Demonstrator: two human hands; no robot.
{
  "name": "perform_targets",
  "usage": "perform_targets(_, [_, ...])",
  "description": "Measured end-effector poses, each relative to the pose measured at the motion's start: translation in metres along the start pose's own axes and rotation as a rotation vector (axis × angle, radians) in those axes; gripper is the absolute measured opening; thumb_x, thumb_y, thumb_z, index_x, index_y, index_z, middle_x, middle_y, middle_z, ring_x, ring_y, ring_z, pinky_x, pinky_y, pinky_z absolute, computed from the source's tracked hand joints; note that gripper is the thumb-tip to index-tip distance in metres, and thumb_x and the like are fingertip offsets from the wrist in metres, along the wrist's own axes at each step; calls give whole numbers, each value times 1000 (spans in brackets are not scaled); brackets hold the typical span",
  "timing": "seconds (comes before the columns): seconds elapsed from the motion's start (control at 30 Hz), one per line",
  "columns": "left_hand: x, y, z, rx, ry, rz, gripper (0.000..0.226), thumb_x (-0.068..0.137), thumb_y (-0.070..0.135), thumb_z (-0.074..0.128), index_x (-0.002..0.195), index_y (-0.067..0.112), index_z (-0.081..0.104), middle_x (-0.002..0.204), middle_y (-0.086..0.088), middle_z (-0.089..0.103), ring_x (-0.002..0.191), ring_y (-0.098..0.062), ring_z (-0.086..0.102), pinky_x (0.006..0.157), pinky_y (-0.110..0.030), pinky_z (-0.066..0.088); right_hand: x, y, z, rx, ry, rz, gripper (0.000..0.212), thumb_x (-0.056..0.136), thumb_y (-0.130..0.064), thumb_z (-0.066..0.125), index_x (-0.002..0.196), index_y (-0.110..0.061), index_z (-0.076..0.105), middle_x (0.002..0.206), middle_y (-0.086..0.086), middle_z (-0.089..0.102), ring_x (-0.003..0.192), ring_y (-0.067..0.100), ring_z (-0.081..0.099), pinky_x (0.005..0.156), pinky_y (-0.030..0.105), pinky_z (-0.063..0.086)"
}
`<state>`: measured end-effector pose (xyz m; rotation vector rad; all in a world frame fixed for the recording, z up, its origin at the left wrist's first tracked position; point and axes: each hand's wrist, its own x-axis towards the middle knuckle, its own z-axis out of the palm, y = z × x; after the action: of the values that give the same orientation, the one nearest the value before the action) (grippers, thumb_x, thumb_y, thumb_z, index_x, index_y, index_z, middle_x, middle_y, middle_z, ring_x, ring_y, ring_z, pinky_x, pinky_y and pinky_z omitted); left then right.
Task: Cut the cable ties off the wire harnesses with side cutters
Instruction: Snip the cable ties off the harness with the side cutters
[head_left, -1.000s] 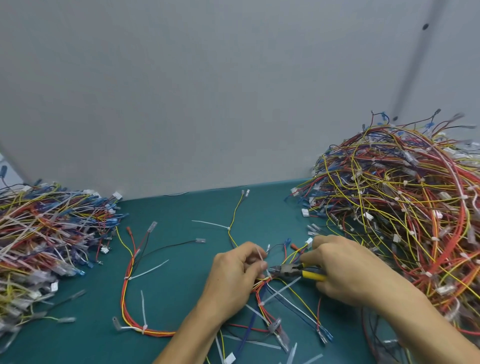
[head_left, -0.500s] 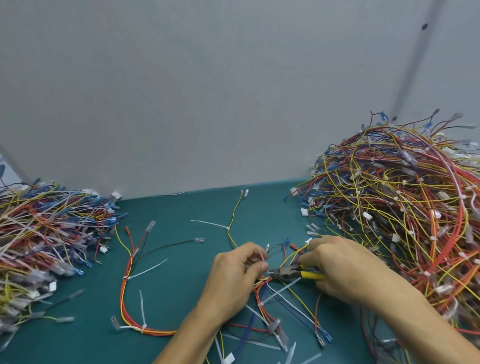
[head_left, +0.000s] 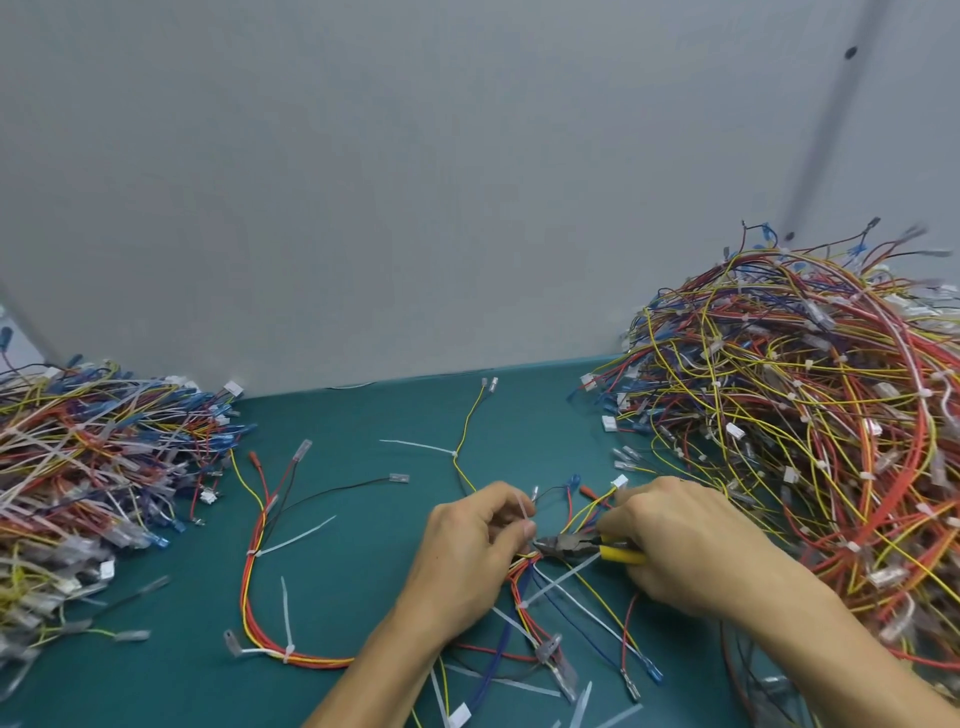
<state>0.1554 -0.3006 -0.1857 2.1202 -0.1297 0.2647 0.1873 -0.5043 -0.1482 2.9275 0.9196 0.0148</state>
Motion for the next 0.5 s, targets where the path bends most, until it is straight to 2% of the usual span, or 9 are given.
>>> perform_targets(0.17, [3,-2,-7,-162,74,-91,17,86,4,63,79,19,62,68,0,68,61,-15,62,62,-28,51,-1,-2,-4,31,-3,68,6,81,-28,48,82,-29,43,99,-1,59,98,29,57,65,29,36])
perform_targets(0.27, [6,5,-17,-315,142,-130,14,88,-2,60,80,9,62,75,-2,71,72,-16,68,65,-26,55,-4,1,-14,133,38,136,9,84,-34,51,85,-25,49,94,-2,59,93,26,56,68,32,44])
perform_targets(0.3, [6,8,-21,-375,134,-128,13,89,-6,57,81,5,61,77,-2,71,76,-18,70,66,-25,56,-6,3,-19,181,44,147,12,84,-36,53,90,-26,50,95,-3,59,93,24,55,72,33,47])
perform_targets(0.37, [5,16,-27,-449,70,-128,14,89,-11,53,81,0,57,76,-2,70,72,-19,71,63,-24,55,-11,4,-31,299,49,184,21,86,-37,55,102,-27,47,95,-5,58,90,21,54,77,35,47])
perform_targets(0.43, [2,24,-31,-445,-5,-128,15,87,-10,51,79,2,52,71,-1,68,61,-17,64,58,-24,50,-18,1,-42,434,82,215,21,87,-38,54,95,-25,40,83,-5,55,75,16,52,66,34,42])
perform_targets(0.5, [-1,30,-30,-404,-76,-135,6,78,2,49,78,8,47,64,0,60,54,-15,50,55,-27,42,-24,-3,-54,511,77,236,25,86,-39,54,85,-23,35,75,-2,51,63,11,46,55,30,33])
